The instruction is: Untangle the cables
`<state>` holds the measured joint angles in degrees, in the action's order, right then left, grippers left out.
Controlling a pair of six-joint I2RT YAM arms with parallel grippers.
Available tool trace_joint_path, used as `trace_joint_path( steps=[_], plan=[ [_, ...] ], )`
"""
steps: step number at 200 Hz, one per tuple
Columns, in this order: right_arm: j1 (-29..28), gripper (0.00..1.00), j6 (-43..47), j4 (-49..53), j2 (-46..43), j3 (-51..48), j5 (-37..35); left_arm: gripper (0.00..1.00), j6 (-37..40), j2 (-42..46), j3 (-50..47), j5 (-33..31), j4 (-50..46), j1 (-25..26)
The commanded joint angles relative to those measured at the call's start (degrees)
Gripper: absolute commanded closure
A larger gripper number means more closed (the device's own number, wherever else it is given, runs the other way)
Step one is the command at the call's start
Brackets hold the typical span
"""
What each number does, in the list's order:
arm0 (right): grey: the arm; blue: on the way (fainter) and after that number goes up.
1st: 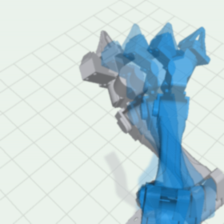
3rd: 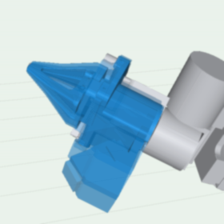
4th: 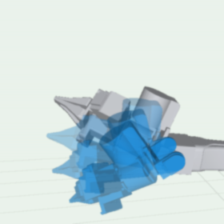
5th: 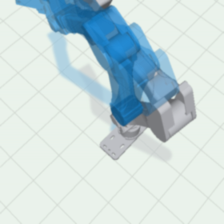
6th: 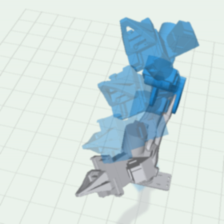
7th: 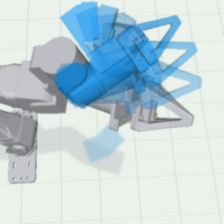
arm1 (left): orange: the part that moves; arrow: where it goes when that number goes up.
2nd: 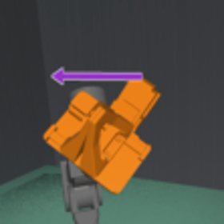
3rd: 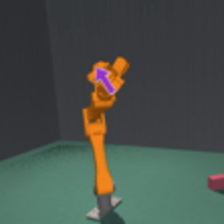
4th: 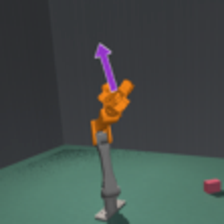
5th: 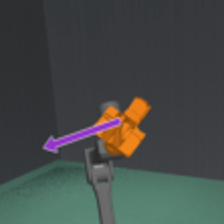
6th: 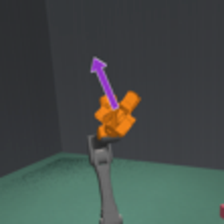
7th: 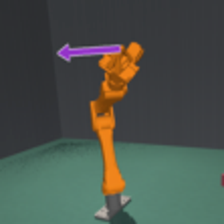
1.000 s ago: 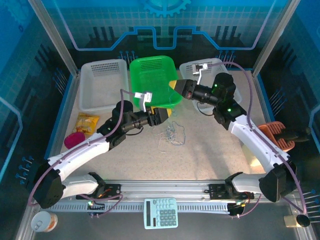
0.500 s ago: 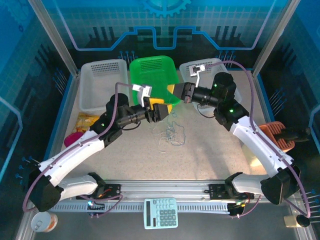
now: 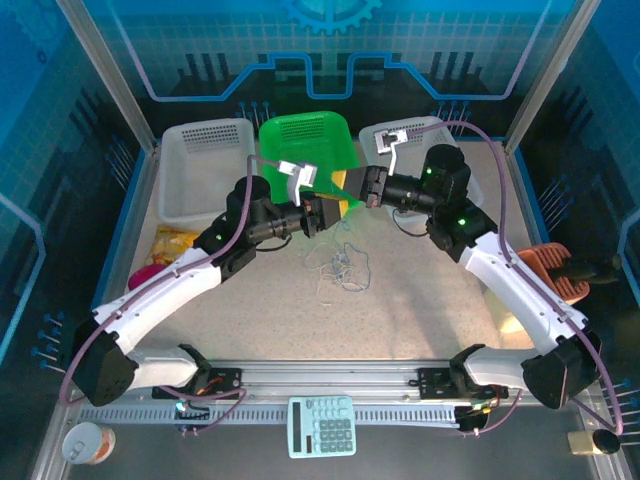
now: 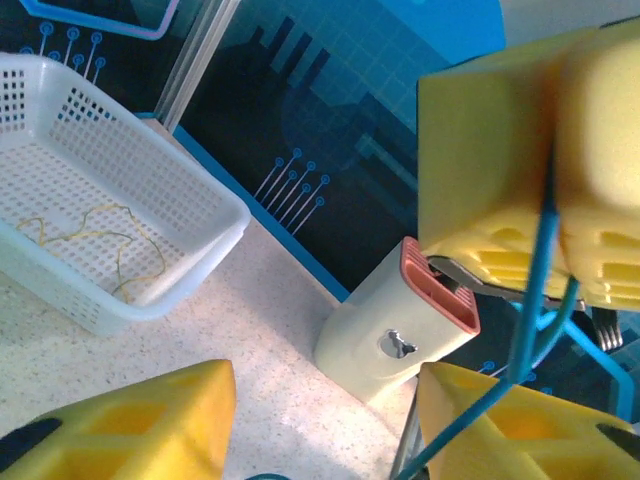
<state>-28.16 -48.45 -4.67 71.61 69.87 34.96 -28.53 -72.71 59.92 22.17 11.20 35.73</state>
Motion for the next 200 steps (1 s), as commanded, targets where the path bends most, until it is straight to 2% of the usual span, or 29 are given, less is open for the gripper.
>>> trace_joint_path(
  steps=[1, 6, 14, 37, 61, 88, 107, 153, 200],
  plan=[
    [1.3, 0.76, 0.3, -1.4, -1.4, 0.9, 0.3, 1.00, -1.8, 0.0, 2.2, 0.3, 2.5, -0.3],
    [2.6, 0.62, -0.5, -2.4, -2.2, 0.1, 0.1, 1.00, -2.0, 0.3, 2.5, -0.5, 2.1, -0.2],
    [4.7, 0.49, -1.6, -3.7, -3.7, -1.3, -0.2, 1.00, -2.5, 0.8, 2.8, -1.7, 1.4, -0.3],
    [9.0, 0.33, 0.4, -0.7, -8.2, -4.4, -0.6, 1.00, -3.4, 2.1, 4.5, -5.2, -0.9, -0.4],
    [8.5, 0.28, 8.6, 6.7, -13.4, -9.8, -4.9, 1.00, -4.5, 2.3, 7.3, -6.4, -2.9, -0.4],
    [6.5, 0.22, 16.1, 6.1, -18.1, -20.6, -9.7, 1.00, -6.0, 1.7, 9.9, -6.6, -4.2, -0.3],
    [3.1, 0.19, 21.3, 4.5, -19.6, -27.3, -13.8, 1.00, -7.1, 1.3, 10.9, -6.9, -4.8, -0.4],
    [-5.2, 0.19, 27.4, -1.3, -12.4, -30.7, -21.4, 1.00, -9.2, 1.5, 10.6, -7.2, -3.7, -0.3],
    [-6.6, 0.21, 26.0, -13.0, -1.2, -29.0, -24.9, 1.00, -10.3, 1.8, 10.1, -7.4, -3.1, -0.2]
  ],
)
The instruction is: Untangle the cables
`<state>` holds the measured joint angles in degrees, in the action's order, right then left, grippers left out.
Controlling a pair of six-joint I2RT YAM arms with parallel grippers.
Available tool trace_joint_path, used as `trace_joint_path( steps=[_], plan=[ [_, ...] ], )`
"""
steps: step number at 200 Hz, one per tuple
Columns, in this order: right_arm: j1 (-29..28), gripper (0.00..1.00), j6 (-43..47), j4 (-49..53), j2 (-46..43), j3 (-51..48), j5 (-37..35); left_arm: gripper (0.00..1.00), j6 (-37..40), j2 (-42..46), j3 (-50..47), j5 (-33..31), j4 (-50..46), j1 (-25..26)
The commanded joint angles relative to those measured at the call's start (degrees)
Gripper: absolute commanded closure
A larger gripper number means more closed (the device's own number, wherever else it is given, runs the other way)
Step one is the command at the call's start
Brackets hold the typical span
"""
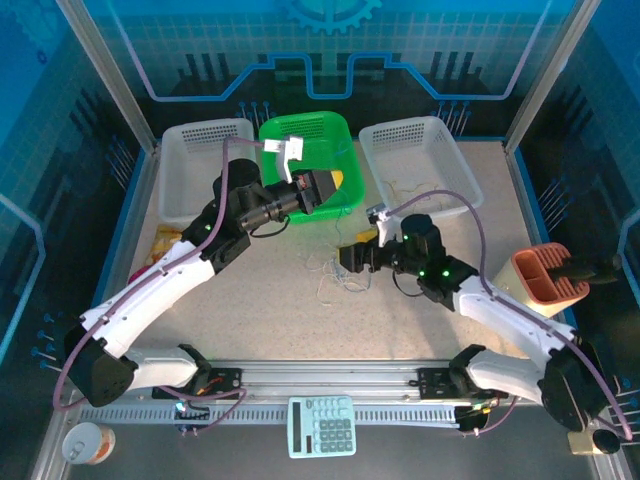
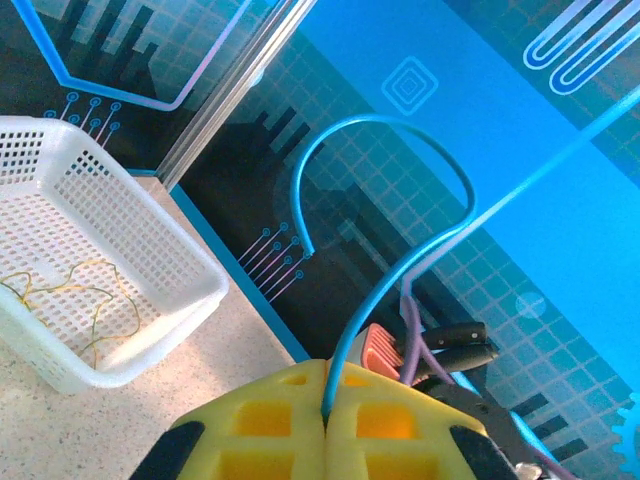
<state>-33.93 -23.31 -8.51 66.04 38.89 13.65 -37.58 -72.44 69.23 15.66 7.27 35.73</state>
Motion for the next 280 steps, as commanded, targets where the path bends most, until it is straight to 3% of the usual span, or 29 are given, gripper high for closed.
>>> trace_joint_path(
  steps=[1, 18, 36, 65, 145, 201, 222, 251, 280],
  plan=[
    [-0.8, 0.21, 0.8, -9.5, 4.6, 2.1, -3.6, 1.00, -1.3, 1.6, 0.7, -0.9, 0.8, -0.2],
    [-0.8, 0.23, -0.5, -12.5, 8.8, 4.3, -3.3, 1.00, -1.4, 1.8, 0.7, -1.1, 0.8, 0.0],
    [-0.9, 0.38, -1.6, -14.1, 12.7, 6.7, -2.3, 1.00, -1.4, 1.9, 1.2, -1.2, 0.5, 0.0],
    [-0.6, 1.00, -2.6, -15.6, 15.3, 7.2, -1.3, 1.00, -1.0, 2.2, 3.1, -1.5, -1.2, -0.1],
    [1.6, 1.00, -5.7, -18.6, 17.1, 1.9, -1.4, 1.00, 8.6, 1.0, 22.6, -4.5, -11.7, -3.5],
    [2.0, 1.00, -5.7, -16.3, 17.4, 3.6, 0.1, 1.00, 9.4, -0.1, 26.1, -6.1, -10.3, -4.1],
    [1.9, 0.76, -6.0, -16.3, 18.6, 3.9, 0.5, 1.00, 8.0, -1.4, 27.6, -4.9, -10.0, -4.1],
    [1.4, 0.52, -7.4, -18.5, 21.7, 3.6, -0.3, 1.00, 6.0, -2.5, 28.5, -3.9, -8.9, -4.1],
    [1.2, 0.51, -8.8, -21.1, 25.4, 3.2, 0.1, 1.00, 5.8, -2.6, 30.0, -3.6, -9.9, -4.1]
  ],
)
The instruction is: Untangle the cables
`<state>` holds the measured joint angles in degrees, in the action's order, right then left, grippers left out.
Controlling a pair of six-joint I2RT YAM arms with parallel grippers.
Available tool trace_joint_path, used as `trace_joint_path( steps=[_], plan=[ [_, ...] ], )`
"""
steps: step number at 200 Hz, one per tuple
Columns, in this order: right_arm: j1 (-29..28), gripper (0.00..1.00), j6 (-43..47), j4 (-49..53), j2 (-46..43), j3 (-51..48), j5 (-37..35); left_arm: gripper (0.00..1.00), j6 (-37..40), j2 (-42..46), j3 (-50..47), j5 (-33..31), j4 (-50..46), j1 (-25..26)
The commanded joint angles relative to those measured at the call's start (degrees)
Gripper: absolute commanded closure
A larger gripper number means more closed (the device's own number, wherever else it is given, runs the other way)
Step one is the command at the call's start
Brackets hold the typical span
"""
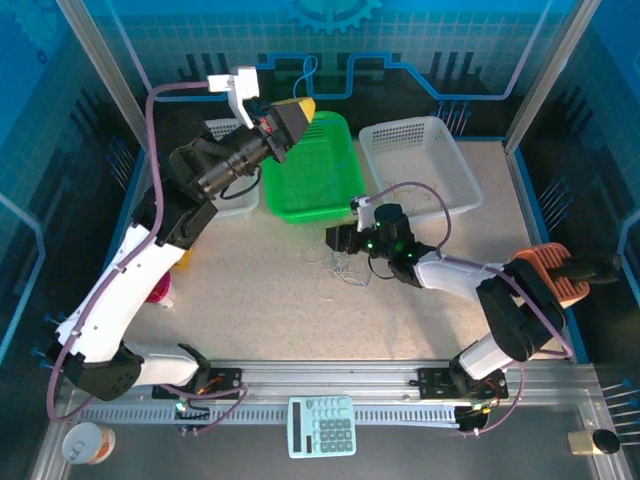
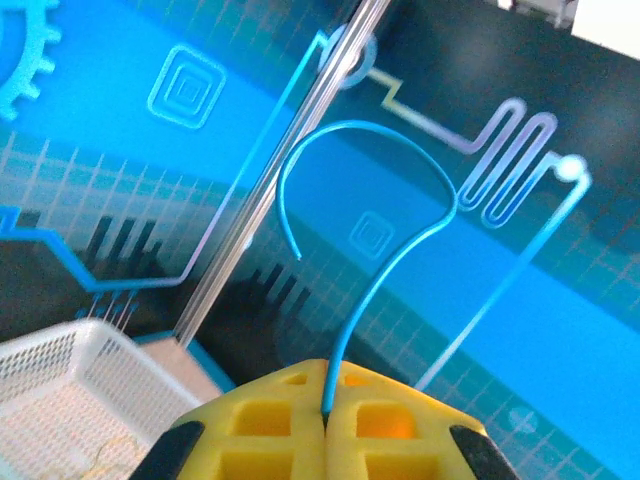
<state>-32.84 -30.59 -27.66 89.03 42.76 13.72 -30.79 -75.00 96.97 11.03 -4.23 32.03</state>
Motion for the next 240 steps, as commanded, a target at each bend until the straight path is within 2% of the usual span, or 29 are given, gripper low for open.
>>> trace_joint_path(
  steps=[1, 52, 86, 110, 137, 183, 240],
  plan=[
    [0.2, 0.51, -1.6, -2.1, 2.4, -0.7, 0.0, 1.00, -1.0, -0.1, 2.3, 1.0, 1.6, -0.4],
    [0.1, 0.46, -2.0, -1.6, -0.7, -2.5, 0.6, 1.00, 8.6, 1.6, 6.2, -4.1, -7.1, -1.3],
    [0.0, 0.35, -0.6, 4.5, -7.6, -1.8, 0.9, 1.00, 13.0, 3.8, 4.0, -7.2, -9.3, -6.2],
    [-0.2, 0.31, 0.7, 9.8, -13.1, -0.9, 0.4, 1.00, 14.3, 5.8, 0.0, -10.0, -9.0, -10.6],
    [-0.2, 0.29, 1.6, 15.6, -19.0, -0.2, -0.3, 1.00, 13.1, 7.1, -4.6, -11.3, -8.3, -17.5],
    [-0.4, 0.28, 1.4, 25.4, -27.6, 0.3, -2.5, 1.00, 6.9, 4.3, -9.2, -8.0, -5.6, -30.3],
    [-0.5, 0.28, -0.7, 33.4, -38.1, -3.8, -4.9, 1.00, 4.9, -3.6, -10.3, -8.2, -2.2, -37.6]
  ],
)
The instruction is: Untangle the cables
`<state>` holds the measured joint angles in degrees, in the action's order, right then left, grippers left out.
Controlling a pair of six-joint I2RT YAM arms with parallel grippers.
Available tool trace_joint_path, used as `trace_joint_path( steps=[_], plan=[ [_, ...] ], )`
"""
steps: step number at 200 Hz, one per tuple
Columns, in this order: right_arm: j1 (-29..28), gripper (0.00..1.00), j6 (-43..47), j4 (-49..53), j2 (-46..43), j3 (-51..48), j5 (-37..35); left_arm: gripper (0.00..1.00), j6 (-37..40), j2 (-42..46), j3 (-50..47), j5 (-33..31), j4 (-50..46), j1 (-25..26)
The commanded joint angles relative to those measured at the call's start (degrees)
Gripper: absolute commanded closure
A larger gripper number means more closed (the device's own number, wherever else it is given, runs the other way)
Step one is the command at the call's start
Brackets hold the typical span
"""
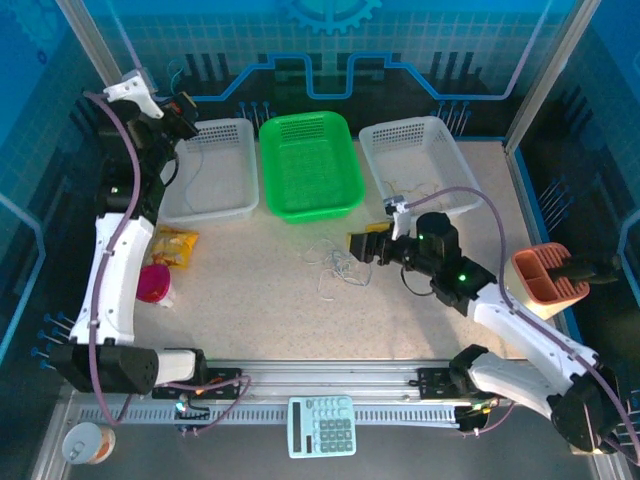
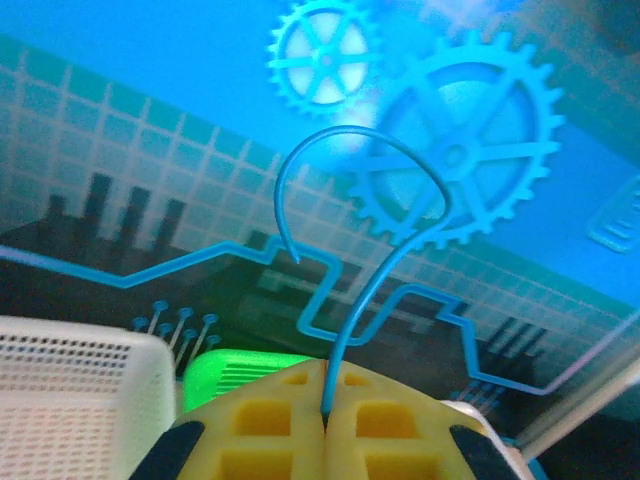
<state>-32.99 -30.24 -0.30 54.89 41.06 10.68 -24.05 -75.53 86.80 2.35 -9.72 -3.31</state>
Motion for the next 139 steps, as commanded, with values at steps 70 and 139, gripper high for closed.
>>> trace_joint_path(
  steps=[70, 139],
  plan=[
    [-0.4, 0.28, -1.9, 14.0, -13.2, -4.4, -3.9, 1.00, -1.0, -15.6, 2.2, 1.1, 2.0, -3.5],
    [-0.6, 0.29, -2.1, 17.3, -11.8, -3.1, -4.4, 0.88, 0.5, -25.6, 2.1, 1.3, -6.6, -3.7]
  ],
)
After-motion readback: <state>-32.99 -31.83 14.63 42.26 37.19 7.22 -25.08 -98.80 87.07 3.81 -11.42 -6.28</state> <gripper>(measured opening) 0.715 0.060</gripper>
